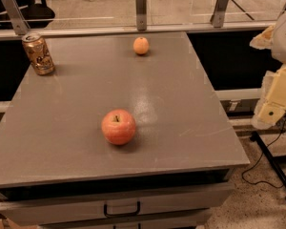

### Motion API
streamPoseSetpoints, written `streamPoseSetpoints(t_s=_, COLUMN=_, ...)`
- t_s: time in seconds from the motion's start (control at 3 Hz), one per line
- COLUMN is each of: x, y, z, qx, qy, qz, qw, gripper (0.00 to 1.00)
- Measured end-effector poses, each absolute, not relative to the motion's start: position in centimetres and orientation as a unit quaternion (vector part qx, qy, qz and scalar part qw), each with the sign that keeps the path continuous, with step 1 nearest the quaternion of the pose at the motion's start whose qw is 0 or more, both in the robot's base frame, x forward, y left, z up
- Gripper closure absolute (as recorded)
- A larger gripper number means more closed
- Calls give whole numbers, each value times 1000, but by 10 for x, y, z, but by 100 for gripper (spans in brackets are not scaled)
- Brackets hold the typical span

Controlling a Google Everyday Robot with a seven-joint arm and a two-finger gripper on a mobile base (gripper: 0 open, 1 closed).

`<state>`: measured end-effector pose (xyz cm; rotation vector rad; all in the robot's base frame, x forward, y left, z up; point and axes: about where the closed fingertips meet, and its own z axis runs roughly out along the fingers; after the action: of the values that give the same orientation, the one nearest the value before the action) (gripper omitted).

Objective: Move orange near orange can

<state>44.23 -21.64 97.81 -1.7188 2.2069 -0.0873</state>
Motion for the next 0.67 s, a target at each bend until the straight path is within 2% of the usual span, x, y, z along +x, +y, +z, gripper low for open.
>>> streamPoseSetpoints(t_s=0.67, x=526, y=-187, z=953, qx=-624, qy=737, qz=6, qw=259, gripper=0)
